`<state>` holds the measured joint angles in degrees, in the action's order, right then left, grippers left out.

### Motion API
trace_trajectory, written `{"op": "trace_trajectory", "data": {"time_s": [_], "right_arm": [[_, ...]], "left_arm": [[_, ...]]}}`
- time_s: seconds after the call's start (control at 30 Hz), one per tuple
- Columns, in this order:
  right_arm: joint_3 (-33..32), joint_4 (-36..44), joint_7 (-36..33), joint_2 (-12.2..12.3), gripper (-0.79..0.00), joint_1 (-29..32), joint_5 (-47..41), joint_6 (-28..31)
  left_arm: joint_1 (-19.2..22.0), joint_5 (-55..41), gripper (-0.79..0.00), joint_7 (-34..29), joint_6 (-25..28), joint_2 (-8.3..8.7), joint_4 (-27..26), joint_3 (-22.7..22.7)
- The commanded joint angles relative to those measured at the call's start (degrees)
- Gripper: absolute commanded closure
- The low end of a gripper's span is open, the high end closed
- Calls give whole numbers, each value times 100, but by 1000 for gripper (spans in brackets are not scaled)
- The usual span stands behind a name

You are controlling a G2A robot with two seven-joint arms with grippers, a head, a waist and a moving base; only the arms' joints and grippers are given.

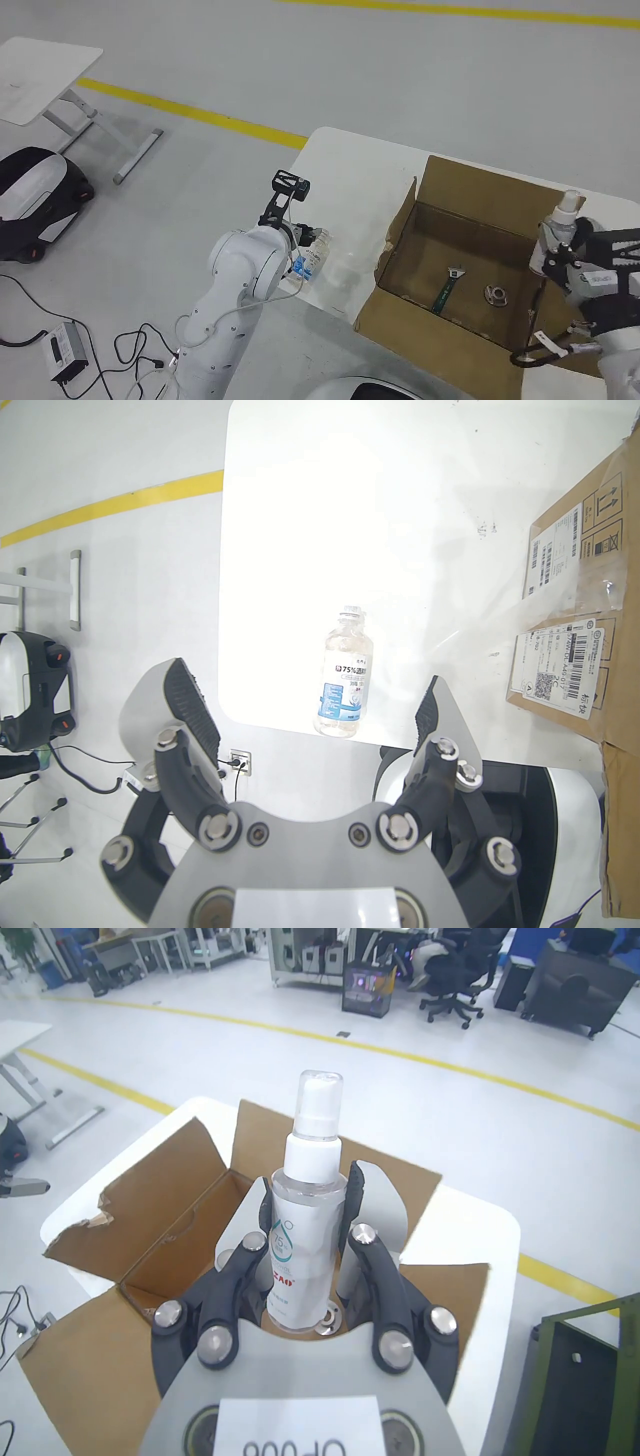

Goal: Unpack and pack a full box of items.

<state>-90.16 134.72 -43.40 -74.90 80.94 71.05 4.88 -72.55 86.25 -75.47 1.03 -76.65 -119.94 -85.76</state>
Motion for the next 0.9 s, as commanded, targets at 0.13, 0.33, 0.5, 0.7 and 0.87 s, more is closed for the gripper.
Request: {"op": "trace_trajectory", "data": {"time_s": [0.13, 0.33, 0.5, 0.7, 0.87], "right_arm": [[-1215, -8, 302, 50, 0, 272, -683, 194], [-2260, -8, 96, 104, 0, 682, -1025, 372], [-2623, -8, -858, 145, 0, 1086, -825, 242], [-2461, -97, -1826, 173, 0, 1483, -431, 56], [-1932, -590, -1995, 201, 0, 1557, 94, 208]], "left_arm": [[0, 0, -785, 0, 0, 0, 0, 0], [0, 0, -785, 0, 0, 0, 0, 0], [0, 0, -785, 0, 0, 0, 0, 0], [0, 0, -785, 0, 0, 0, 0, 0], [0, 0, -785, 0, 0, 0, 0, 0]]}}
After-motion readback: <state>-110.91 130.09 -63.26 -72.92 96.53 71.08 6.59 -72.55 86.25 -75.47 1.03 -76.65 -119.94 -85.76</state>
